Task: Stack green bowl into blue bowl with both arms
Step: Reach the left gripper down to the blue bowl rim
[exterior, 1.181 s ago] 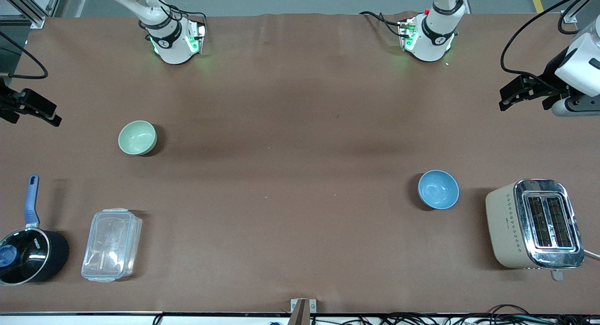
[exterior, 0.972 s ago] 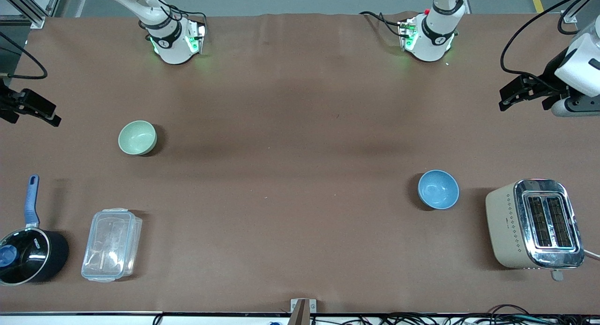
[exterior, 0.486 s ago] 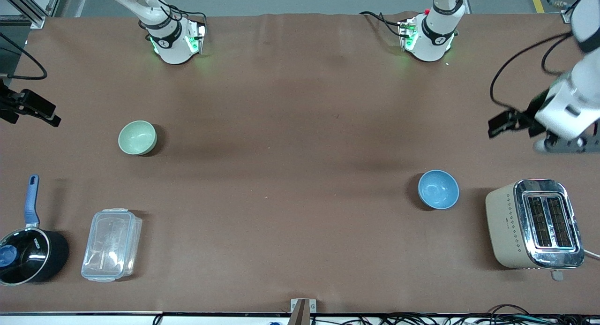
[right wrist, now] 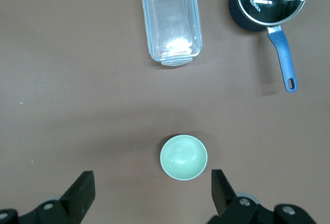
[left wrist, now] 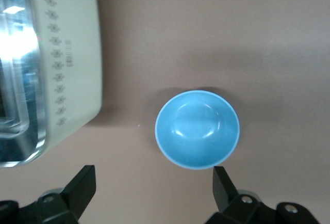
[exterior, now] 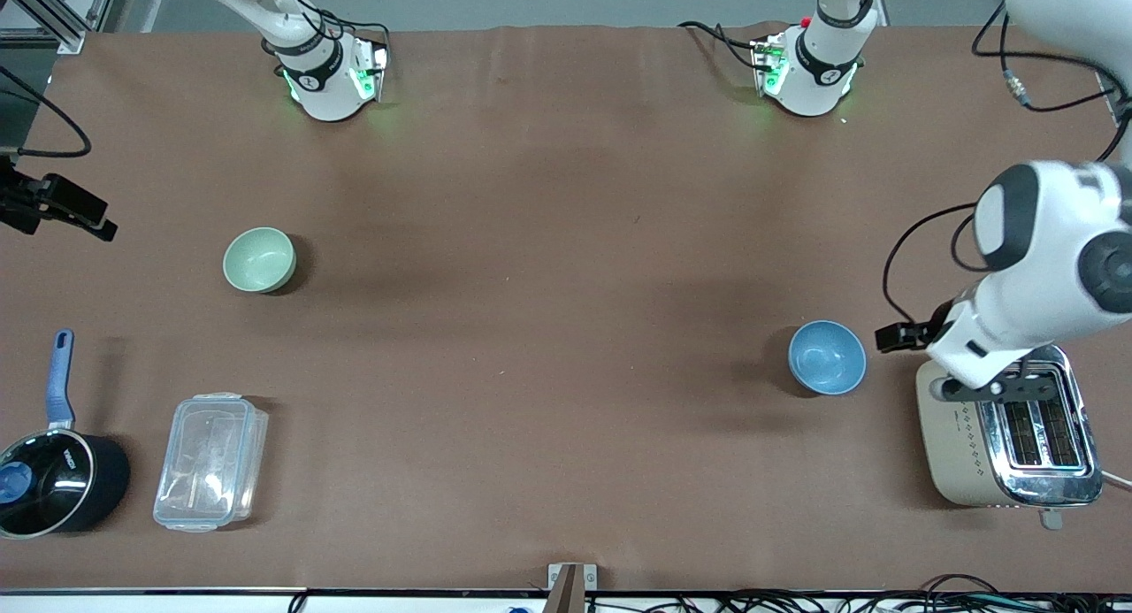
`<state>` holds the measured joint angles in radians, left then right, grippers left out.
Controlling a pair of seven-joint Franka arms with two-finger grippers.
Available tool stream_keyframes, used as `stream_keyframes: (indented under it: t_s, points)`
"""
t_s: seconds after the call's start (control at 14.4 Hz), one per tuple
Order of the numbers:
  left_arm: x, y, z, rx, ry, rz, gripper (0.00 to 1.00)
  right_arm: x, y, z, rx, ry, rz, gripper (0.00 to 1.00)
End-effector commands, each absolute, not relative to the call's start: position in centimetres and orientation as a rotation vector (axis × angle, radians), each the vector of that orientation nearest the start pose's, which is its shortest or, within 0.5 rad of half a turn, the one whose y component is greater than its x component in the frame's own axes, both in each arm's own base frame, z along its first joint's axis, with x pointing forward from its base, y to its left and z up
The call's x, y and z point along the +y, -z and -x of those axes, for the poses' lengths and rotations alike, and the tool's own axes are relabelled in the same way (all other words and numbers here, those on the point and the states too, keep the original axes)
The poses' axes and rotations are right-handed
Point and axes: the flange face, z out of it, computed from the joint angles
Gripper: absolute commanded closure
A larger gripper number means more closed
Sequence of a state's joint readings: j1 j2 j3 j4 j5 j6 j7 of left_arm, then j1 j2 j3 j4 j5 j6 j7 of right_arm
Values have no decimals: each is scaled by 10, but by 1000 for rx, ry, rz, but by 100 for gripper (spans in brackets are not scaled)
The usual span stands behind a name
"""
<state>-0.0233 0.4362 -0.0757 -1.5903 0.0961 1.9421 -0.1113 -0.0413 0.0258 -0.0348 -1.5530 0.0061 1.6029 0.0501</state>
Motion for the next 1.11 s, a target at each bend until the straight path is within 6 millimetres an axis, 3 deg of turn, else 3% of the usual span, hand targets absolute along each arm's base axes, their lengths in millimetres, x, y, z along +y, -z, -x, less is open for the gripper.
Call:
stream_keyframes:
  t_s: [0.0, 0.21, 0.56, 0.76, 1.04]
  points:
    - [-54, -338, -653, 50, -132, 3058, 0, -64, -587, -562, 167, 6, 3130, 1]
    - [-28, -292, -645, 0, -238, 3054, 0, -104, -535, -557, 125, -20, 3130, 1]
    - [-31, -238, -642, 6, -323, 3055, 1, -142, -444, -552, 154, -124, 3124, 1]
    - [-33, -227, -649, 17, -284, 3061, 20, -160, -381, -542, 163, -114, 3124, 1]
    - [-34, -218, -650, 0, -300, 3069, 41, -160, -317, -512, 155, -84, 3129, 1]
